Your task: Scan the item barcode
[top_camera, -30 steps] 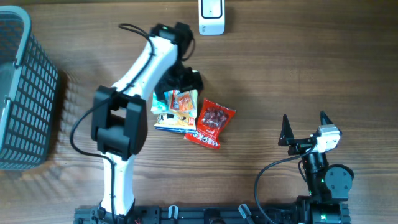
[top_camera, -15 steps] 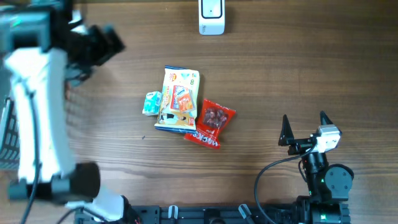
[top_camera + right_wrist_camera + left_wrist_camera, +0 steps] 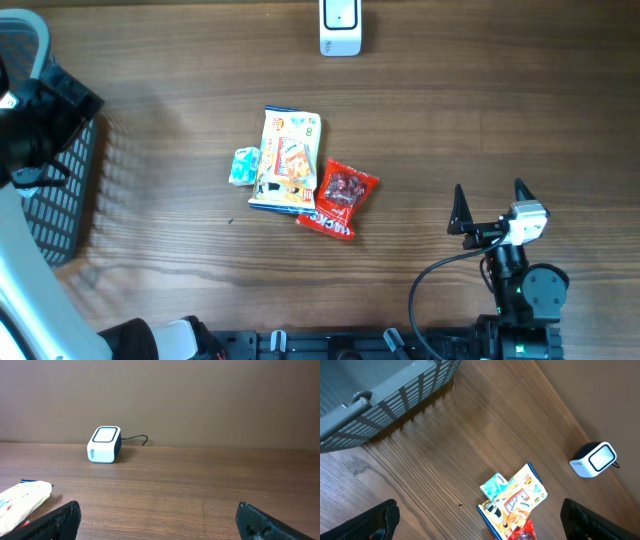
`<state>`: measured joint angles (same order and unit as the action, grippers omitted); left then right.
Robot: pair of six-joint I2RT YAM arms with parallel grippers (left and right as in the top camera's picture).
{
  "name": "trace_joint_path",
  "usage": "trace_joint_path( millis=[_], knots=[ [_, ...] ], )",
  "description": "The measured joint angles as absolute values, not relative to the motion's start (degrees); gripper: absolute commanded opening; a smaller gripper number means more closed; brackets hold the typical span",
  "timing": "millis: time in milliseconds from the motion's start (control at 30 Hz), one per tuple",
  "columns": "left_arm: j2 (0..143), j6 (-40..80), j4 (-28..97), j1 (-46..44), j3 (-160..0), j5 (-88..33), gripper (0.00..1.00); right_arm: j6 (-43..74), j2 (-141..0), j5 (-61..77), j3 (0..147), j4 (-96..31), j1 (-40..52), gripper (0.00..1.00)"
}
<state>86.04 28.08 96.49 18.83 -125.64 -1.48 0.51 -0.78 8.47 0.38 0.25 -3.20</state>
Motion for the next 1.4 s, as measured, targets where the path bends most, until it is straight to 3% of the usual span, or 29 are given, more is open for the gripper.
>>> trace_joint_path(
  millis=[367, 467, 533, 633, 733, 800, 900, 967, 1100, 1400],
  knots=[
    [86.04, 28.08, 96.47, 18.83, -125.64, -1.32, 1.0, 0.51, -0.78, 8.45, 0.38, 0.45, -3.22, 1.0],
    [86.04, 28.08, 96.47, 18.83, -125.64, -1.32, 1.0, 3.46, -0.78, 10.72, 0.36, 6.7, -3.22, 1.0],
    [86.04, 28.08, 96.49, 18.83, -125.64, -1.34, 1.0, 10.39, -0.78, 15.29, 0.34, 11.99, -3.22, 1.0],
    [86.04, 28.08, 96.47, 18.83, -125.64, -1.32, 1.0, 30.13, -0.78, 23.24, 0.4, 18.35, -3.2, 1.0],
    [86.04, 28.08, 96.49, 18.83, -125.64, -1.32, 1.0, 60.58, -0.8, 27.49, 0.38, 19.92, -3.22, 1.0],
    [86.04, 28.08, 96.42, 18.83, -125.64, -1.32, 1.0, 75.57, -1.02, 28.53, 0.36, 28.71, -3.22, 1.0],
    [86.04, 28.1, 96.47, 18.83, -125.64, -1.32, 1.0, 82.94, -0.84, 29.19, 0.89, 44.12, -3.2, 1.0],
    [86.04, 28.08, 96.47, 18.83, -125.64, -1.3, 1.0, 82.81, -0.89, 29.89, 3.27, 42.52, -3.22, 1.0],
    [86.04, 28.08, 96.47, 18.83, -125.64, -1.3, 1.0, 72.38, -4.64, 33.58, 14.68, 21.1, -3.2, 1.0],
    [86.06, 28.08, 96.47, 18.83, -125.64, -1.1, 1.0, 31.51, -46.04, 49.08, 55.13, -25.8, -1.69, 1.0]
  ],
)
